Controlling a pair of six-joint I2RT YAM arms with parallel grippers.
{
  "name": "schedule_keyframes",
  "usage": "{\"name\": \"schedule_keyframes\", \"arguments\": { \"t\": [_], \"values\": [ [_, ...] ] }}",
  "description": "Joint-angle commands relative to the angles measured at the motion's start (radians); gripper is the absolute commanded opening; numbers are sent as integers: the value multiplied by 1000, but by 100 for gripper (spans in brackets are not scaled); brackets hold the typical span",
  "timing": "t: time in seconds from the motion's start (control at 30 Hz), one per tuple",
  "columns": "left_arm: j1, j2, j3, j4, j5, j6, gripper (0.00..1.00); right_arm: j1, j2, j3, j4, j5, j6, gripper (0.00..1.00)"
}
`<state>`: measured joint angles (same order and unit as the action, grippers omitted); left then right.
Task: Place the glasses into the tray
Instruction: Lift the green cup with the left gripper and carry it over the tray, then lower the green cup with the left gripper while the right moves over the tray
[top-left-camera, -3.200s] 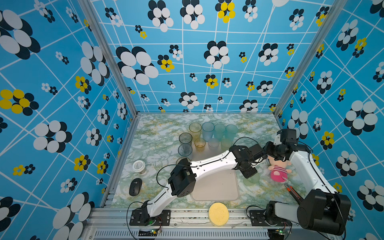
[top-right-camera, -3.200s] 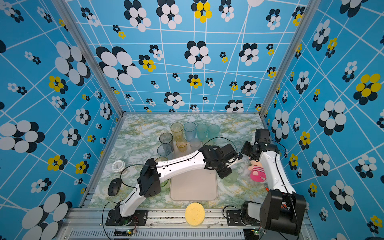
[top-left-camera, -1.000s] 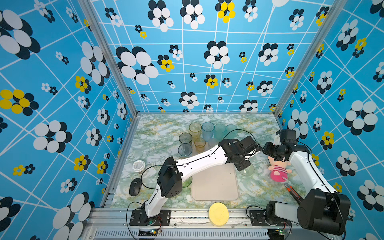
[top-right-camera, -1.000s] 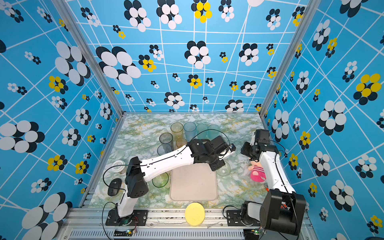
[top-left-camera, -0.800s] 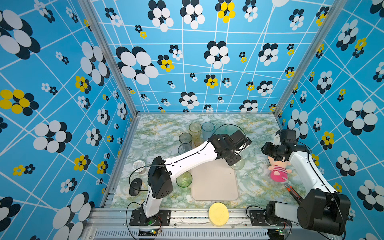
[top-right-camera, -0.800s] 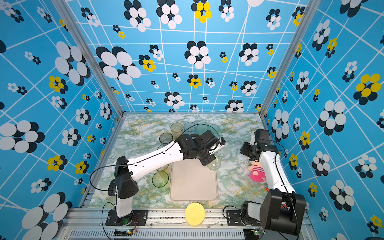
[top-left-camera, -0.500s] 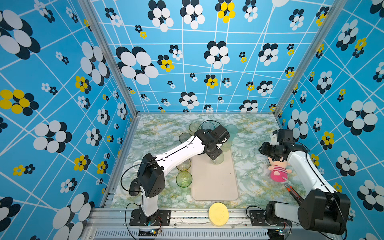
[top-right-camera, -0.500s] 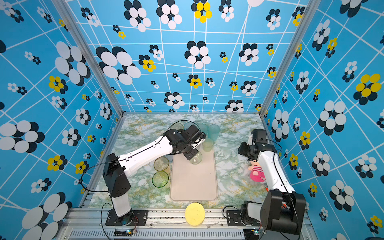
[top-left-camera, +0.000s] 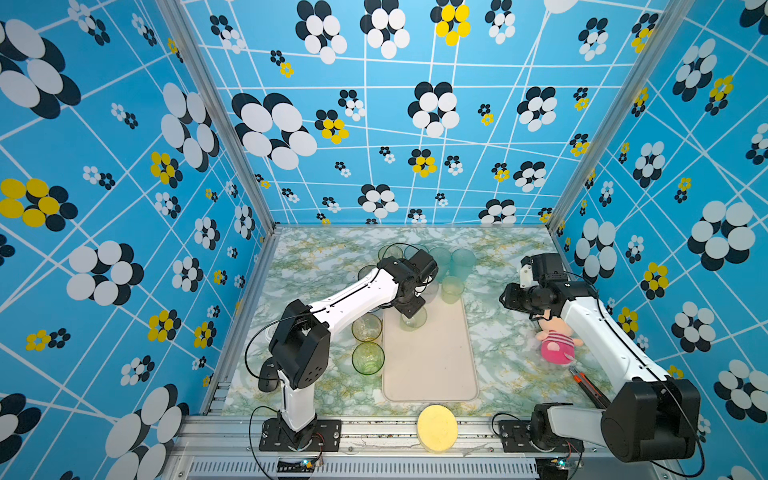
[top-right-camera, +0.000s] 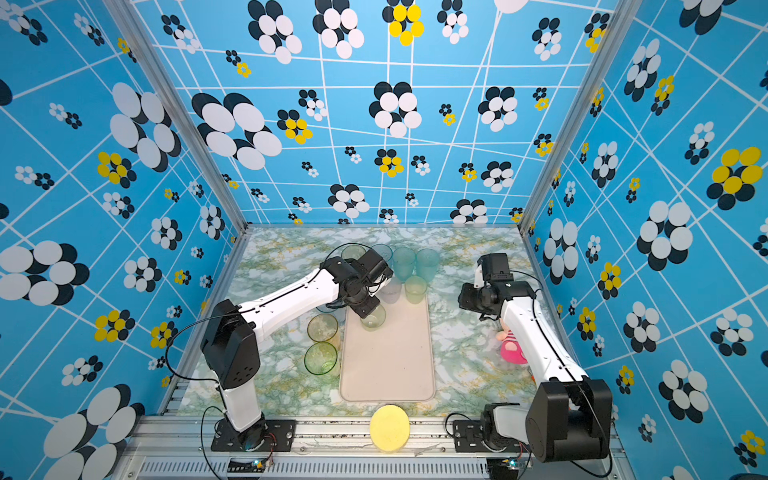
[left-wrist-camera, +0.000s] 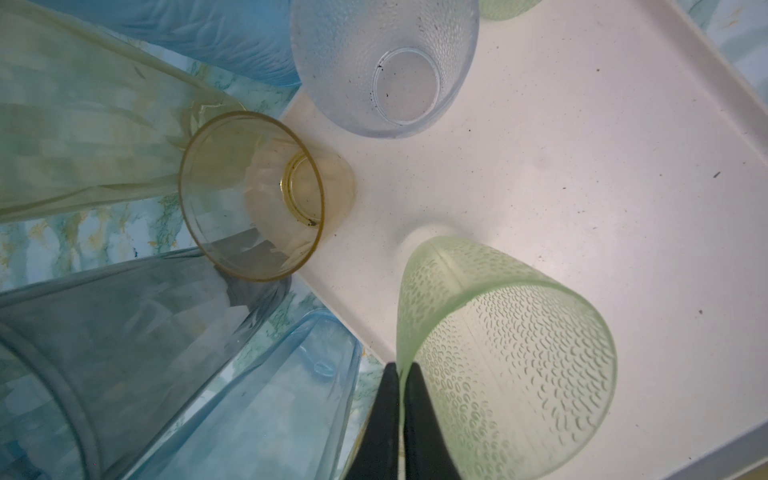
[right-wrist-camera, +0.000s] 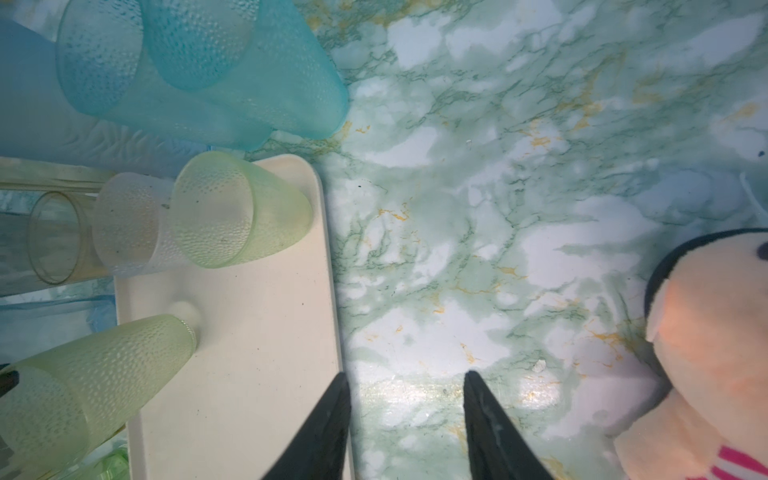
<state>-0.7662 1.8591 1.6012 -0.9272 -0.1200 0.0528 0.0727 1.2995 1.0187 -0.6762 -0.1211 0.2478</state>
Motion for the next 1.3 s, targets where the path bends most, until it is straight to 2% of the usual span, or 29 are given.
{"name": "schedule_keyframes", "arguments": {
  "t": [0.0,0.1,0.23,0.5,0.83,1.27],
  "values": [
    [19,-15,-21,16,15,-4,0,23,19,26,-37,32,10,47],
    [30,-16,-33,23,20,-4,0,35,31,37,-42,35,12,46],
    [38,-11,-37,27,26,-4,0,104,47,59,-54,46,13,47],
    [53,10,-44,28,12,-2,0,150,69,73,-54,54,24,47],
    [74,25,-42,30,-12,-4,3,303,118,138,-72,58,36,47],
    [89,30,-46,28,-53,4,10,343,136,158,-75,66,48,47]
  ]
}}
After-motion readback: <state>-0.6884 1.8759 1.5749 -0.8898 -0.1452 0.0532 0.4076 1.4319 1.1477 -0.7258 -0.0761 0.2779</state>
